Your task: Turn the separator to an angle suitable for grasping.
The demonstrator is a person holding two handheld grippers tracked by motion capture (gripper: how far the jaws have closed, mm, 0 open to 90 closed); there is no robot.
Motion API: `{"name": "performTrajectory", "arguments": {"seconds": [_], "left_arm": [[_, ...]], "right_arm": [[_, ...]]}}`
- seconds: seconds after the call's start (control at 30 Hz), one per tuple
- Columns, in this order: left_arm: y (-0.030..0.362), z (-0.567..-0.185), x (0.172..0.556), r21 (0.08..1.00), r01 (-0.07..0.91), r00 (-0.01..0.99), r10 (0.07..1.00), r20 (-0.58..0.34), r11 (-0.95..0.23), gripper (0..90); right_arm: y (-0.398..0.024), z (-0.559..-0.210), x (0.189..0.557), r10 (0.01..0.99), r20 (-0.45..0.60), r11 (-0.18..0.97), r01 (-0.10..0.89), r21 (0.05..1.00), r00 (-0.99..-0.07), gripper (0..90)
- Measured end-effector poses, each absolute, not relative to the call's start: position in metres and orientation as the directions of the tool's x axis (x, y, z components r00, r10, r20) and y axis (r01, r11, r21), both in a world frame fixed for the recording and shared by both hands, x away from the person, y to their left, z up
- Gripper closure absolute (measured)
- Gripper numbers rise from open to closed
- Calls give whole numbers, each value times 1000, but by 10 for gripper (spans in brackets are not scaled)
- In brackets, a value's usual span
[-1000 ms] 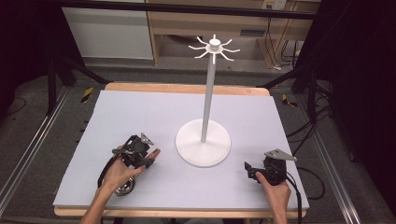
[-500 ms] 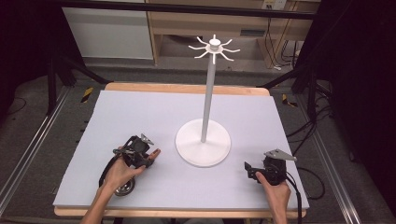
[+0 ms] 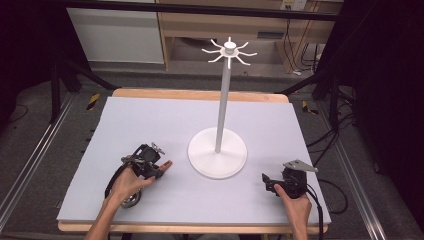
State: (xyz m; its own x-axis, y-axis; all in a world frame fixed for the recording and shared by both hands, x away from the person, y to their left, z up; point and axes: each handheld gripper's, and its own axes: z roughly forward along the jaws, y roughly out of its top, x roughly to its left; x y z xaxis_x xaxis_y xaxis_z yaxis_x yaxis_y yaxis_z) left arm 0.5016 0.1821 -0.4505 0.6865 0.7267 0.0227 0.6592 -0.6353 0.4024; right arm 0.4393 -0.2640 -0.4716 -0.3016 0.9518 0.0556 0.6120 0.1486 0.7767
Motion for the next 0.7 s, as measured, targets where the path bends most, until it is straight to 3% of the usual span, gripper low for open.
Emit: {"name": "performTrajectory", "arguments": {"seconds": [0.43,0.7], "left_arm": [[182,-450,503,393,665,685,728,17,-635,671],[187,-451,500,432,656,684,730,7,-619,673]], "right_arm": [[-264,-472,440,951,58,149,615,774,-304,73],[-264,-472,440,950,54,155,617,772,-306,73]]}}
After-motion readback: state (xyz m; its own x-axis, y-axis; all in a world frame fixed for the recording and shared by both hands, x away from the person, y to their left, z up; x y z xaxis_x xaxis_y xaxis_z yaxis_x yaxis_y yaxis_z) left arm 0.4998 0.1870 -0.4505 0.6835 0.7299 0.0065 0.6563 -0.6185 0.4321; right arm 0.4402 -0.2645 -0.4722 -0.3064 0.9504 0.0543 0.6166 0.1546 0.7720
